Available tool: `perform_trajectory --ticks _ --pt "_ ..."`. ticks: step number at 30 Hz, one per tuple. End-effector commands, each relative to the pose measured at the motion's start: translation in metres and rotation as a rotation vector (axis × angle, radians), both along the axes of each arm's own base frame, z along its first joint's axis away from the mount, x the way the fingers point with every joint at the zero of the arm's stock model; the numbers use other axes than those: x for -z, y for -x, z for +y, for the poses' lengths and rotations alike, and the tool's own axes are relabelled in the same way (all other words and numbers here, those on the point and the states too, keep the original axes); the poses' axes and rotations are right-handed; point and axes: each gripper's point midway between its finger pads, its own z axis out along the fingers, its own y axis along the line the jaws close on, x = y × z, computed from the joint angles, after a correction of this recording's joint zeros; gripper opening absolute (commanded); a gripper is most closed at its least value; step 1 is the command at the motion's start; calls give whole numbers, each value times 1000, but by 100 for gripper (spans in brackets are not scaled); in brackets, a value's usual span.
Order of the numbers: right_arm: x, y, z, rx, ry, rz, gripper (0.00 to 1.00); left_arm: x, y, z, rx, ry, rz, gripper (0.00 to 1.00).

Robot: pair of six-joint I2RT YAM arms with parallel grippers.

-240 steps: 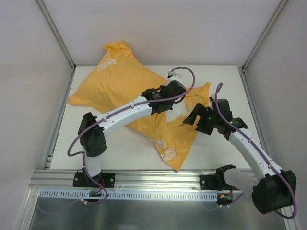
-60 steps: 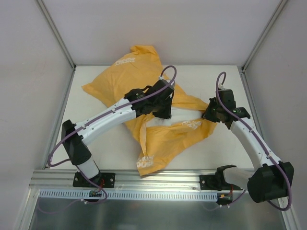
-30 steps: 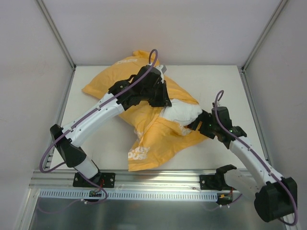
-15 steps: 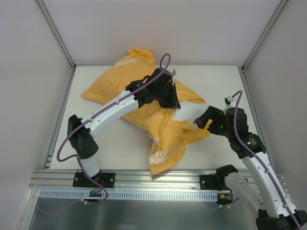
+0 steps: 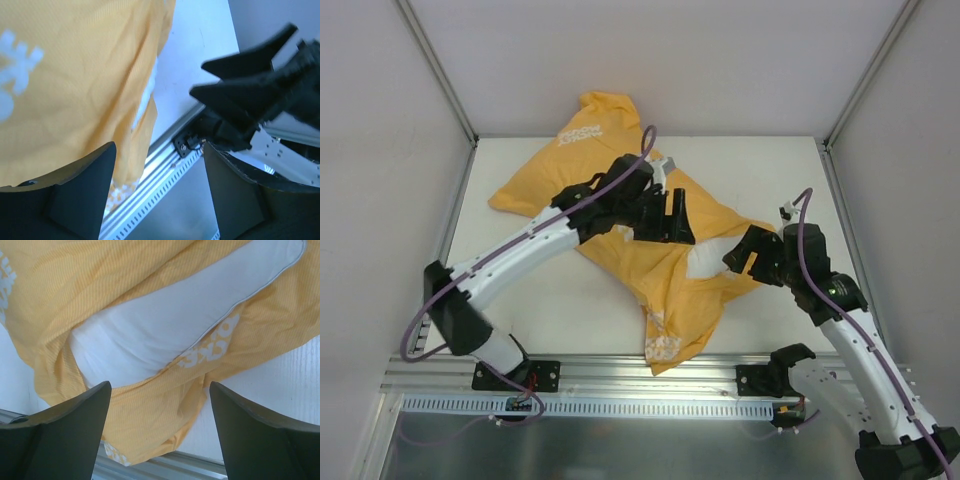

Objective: Remove the pillowcase from the pillow

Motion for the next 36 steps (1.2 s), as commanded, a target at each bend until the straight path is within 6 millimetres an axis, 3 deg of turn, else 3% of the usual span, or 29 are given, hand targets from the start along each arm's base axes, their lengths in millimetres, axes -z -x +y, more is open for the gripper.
perform_trajectory --ticks 1,2,3,8,12,16,19,21,22,25,32,36 --pt "2 1 11 -58 -2 12 84 -18 36 33 -3 32 -60 69" --pt "3 0 14 -66 -2 17 84 -8 43 39 -14 12 -46 69" --pt "3 0 17 -75 -5 18 84 19 54 49 -24 -37 -7 69" --pt "5 -5 35 -125 14 28 84 78 105 66 -30 -148 83 80" --pt "13 -8 50 -165 46 55 83 103 119 60 -50 -214 122 87" --pt "28 -4 72 -216 66 87 72 109 112 59 -104 -213 118 86" --pt "42 5 84 -241 69 135 57 108 100 63 -154 -219 86 86" --pt "48 12 88 -253 54 138 56 109 89 67 -189 -219 93 87" --pt "50 18 91 -258 43 145 55 110 86 67 -200 -221 97 93" --pt "56 31 92 -265 28 163 55 106 78 57 -180 -203 94 95" --pt "85 52 96 -295 45 227 51 113 59 41 -158 -213 96 94" --pt "109 66 88 -284 85 261 51 114 47 39 -171 -193 110 91"
